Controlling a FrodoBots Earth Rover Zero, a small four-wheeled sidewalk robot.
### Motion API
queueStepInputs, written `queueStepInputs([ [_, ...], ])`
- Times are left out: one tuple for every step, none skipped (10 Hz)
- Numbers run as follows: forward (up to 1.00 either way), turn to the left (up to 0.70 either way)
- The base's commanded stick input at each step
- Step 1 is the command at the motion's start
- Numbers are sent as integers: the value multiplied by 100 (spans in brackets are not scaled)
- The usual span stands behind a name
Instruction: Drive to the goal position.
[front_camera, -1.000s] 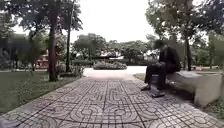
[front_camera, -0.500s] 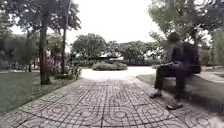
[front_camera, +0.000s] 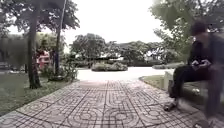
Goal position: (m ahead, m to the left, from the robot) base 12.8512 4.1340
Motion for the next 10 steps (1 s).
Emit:
queueStepInputs([
  [100,0],
  [100,0],
  [100,0],
  [100,0],
  [100,0],
  [100,0],
  [100,0],
  [100,0],
  [0,0],
  [0,0],
])
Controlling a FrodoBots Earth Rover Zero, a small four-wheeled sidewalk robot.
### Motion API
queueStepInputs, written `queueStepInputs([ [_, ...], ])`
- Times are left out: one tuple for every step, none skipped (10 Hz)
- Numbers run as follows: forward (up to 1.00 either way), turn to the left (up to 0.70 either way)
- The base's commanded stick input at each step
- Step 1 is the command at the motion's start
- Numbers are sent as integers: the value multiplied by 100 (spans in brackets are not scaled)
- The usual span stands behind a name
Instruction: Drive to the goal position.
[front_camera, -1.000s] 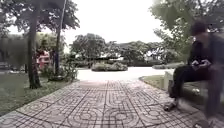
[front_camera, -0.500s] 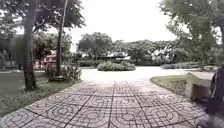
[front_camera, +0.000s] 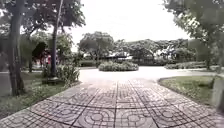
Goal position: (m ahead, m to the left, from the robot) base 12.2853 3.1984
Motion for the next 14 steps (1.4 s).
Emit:
queueStepInputs([
  [0,0],
  [0,0],
  [0,0],
  [0,0],
  [0,0],
  [0,0],
  [0,0],
  [63,17],
  [100,27],
  [100,27],
  [100,27],
  [100,27],
  [100,27],
  [100,27],
])
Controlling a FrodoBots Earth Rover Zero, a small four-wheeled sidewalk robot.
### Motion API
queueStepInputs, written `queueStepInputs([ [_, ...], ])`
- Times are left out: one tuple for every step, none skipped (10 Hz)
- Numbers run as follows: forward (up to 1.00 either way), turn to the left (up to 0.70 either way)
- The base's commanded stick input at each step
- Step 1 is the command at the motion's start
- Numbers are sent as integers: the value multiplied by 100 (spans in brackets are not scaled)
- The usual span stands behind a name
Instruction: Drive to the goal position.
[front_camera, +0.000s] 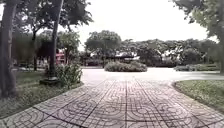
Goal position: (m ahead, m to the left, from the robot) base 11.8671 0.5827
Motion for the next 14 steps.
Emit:
queueStepInputs([
  [100,27],
  [100,27],
  [100,27],
  [100,27],
  [100,27],
  [100,27],
  [100,27],
  [100,8],
  [100,0],
  [100,0],
  [100,0],
  [100,-21],
  [100,-27],
  [100,-27],
])
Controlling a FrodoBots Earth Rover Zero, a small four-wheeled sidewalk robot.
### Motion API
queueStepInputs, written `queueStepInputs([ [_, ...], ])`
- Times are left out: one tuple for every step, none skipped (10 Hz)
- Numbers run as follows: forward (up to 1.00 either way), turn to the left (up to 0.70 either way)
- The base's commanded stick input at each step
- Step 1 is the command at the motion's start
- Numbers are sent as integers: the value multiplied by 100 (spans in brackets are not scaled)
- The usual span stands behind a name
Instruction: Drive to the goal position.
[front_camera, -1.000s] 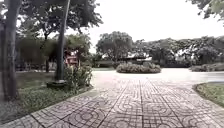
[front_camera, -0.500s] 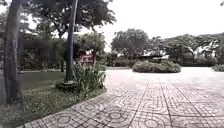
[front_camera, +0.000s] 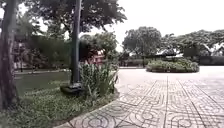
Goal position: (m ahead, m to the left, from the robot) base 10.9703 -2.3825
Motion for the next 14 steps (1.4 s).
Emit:
queueStepInputs([
  [100,-27],
  [100,-27],
  [100,-27],
  [100,-27],
  [100,-27],
  [100,-27],
  [100,-27],
  [39,-38],
  [0,-45],
  [0,-45],
  [0,-45],
  [-40,-38],
  [-93,-28],
  [-50,-36],
])
